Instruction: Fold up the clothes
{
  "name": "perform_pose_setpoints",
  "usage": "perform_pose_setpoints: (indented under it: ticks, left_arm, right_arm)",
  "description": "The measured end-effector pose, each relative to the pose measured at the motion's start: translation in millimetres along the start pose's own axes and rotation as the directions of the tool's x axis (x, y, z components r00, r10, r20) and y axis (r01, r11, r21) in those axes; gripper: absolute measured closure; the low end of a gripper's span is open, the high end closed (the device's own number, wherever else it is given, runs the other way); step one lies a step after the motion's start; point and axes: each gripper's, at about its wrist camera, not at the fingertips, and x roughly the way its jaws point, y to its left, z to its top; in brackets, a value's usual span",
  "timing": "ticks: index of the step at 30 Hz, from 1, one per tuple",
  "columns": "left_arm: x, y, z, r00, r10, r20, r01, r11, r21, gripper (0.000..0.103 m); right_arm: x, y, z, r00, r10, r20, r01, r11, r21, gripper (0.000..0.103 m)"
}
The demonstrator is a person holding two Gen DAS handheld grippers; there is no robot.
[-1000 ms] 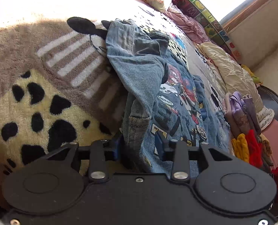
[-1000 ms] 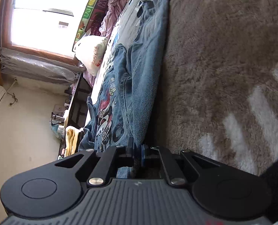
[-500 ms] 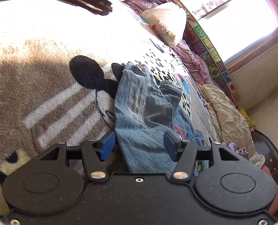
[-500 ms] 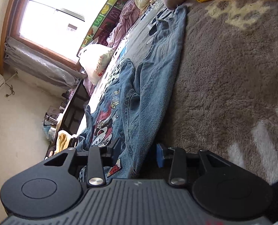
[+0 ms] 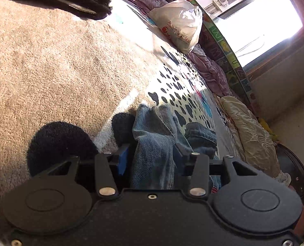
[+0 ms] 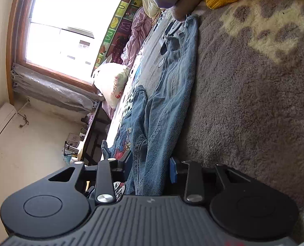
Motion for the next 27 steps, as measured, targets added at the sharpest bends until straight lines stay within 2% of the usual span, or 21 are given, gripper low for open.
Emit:
perform_pose_setpoints:
  ticks: [2,4,6,9,12,15,18,20,23,27]
  left_arm:
    - [2.7,-3.4,-0.5,1.000,0.008,-0.006,-0.007,0.999,0.042,0.091]
    - [-0.6,-8.0,-2.2,1.000,0.017,0.008,-0.018,0.996,0.085,0.098]
    - [-12.0,-11.8,-0.8,0.999,0.014,0.052,-0.020,0.993,0.119,0.101]
    - [-44.8,-18.5,5.2,0.985,0.028,0.168,-0.061,0.980,0.191,0.102]
    - [-98.8,-11.0,15.2,0.948,0.064,0.311,-0.132,0.970,0.204,0.103]
    - [-154.4,7.9,20.7,0.900,0.118,0.420,-0.209,0.962,0.176,0.103]
    - [-190.8,34.6,16.3,0.874,0.177,0.453,-0.257,0.959,0.121,0.103]
    - [-199.7,50.9,10.4,0.872,0.221,0.437,-0.286,0.954,0.088,0.103]
    - [-187.6,68.0,3.1,0.875,0.297,0.383,-0.344,0.937,0.059,0.103]
    - [-184.2,74.2,-6.7,0.867,0.352,0.353,-0.384,0.923,0.023,0.103]
  right_arm:
    - [2.5,0.0,-0.4,1.000,-0.003,0.002,0.003,1.000,-0.030,0.074]
    - [4.7,1.1,-1.5,1.000,-0.008,0.006,0.009,0.998,-0.065,0.076]
    - [6.5,1.8,-2.3,1.000,-0.008,0.012,0.009,0.996,-0.089,0.077]
    - [6.2,1.5,-2.9,1.000,-0.003,0.022,0.005,0.995,-0.101,0.080]
    - [4.5,1.5,-3.8,1.000,0.004,0.030,-0.001,0.995,-0.105,0.080]
    - [3.4,2.4,-3.9,0.999,0.006,0.035,-0.002,0.994,-0.110,0.080]
    - [4.7,4.4,-4.5,0.999,0.007,0.040,-0.002,0.993,-0.115,0.080]
    - [4.8,5.0,-4.6,0.999,0.007,0.042,-0.002,0.993,-0.117,0.079]
    - [5.2,5.9,-4.9,0.999,0.006,0.044,-0.001,0.993,-0.120,0.079]
    - [5.5,7.9,-5.7,0.999,0.000,0.047,0.006,0.992,-0.128,0.079]
